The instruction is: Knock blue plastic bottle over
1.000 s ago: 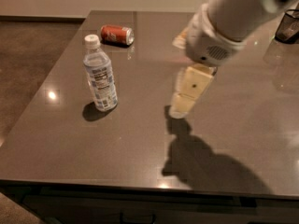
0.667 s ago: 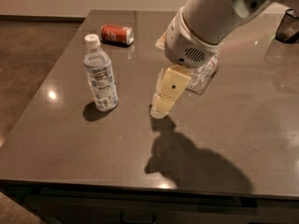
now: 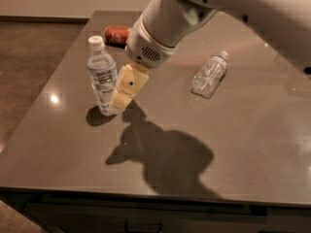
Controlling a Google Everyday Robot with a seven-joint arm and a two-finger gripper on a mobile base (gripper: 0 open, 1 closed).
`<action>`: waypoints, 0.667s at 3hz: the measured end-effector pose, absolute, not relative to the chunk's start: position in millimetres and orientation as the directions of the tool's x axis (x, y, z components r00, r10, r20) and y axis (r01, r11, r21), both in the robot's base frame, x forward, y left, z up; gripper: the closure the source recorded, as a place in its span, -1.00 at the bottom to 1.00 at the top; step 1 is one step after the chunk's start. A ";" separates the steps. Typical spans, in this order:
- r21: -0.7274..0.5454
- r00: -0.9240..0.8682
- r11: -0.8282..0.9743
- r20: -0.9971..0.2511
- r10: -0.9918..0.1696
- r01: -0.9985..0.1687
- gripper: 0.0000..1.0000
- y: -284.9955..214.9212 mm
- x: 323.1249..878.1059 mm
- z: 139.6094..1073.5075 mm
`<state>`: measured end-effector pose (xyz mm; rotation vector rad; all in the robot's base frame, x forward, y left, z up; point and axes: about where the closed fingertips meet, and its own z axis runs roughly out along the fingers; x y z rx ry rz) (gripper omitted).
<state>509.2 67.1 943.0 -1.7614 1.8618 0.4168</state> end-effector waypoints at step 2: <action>-0.075 -0.042 0.120 -0.655 -0.755 -0.990 -1.00 119.3 529.3 938.2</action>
Offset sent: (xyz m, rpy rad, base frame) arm 0.0323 0.0752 -0.0071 0.1699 0.0796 -0.0232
